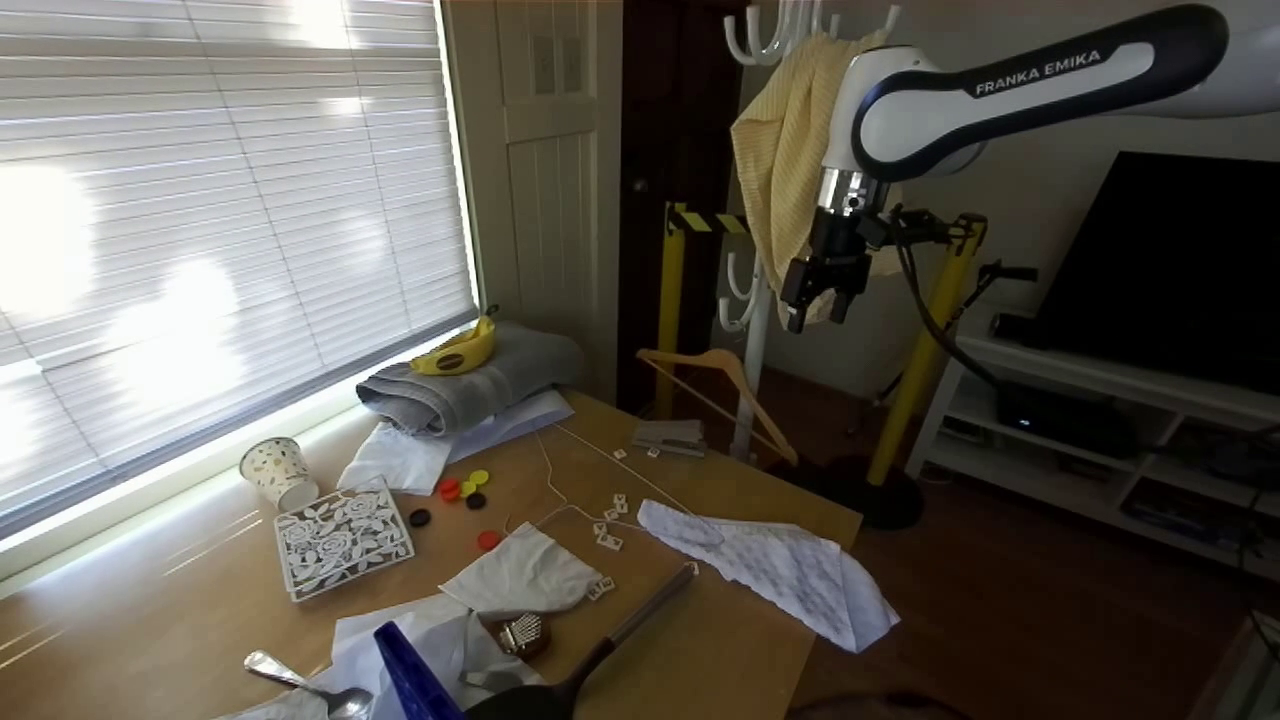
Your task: Pick up the yellow towel and hang it on the upper hook pointing toward you
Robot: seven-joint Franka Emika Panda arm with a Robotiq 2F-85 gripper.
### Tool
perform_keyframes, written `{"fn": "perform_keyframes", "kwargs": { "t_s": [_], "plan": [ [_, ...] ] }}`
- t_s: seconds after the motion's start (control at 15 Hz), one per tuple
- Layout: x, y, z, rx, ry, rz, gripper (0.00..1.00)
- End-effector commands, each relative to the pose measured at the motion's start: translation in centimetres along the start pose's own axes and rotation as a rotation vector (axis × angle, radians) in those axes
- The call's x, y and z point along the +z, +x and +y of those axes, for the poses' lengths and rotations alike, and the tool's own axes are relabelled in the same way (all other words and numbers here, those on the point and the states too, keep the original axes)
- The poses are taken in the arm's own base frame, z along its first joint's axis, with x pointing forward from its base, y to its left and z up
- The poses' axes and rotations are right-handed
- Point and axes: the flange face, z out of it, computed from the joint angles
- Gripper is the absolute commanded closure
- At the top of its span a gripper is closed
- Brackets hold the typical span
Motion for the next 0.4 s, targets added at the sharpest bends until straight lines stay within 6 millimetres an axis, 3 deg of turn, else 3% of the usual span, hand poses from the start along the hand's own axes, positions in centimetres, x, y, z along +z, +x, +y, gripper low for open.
{"fn": "perform_keyframes", "kwargs": {
  "t_s": [0.0,0.33],
  "plan": [
    [-0.27,-0.39,-0.87,-0.031,0.022,0.017,0.00],
    [-0.09,-0.06,-1.21,-0.025,0.001,0.009,0.00]
  ]
}}
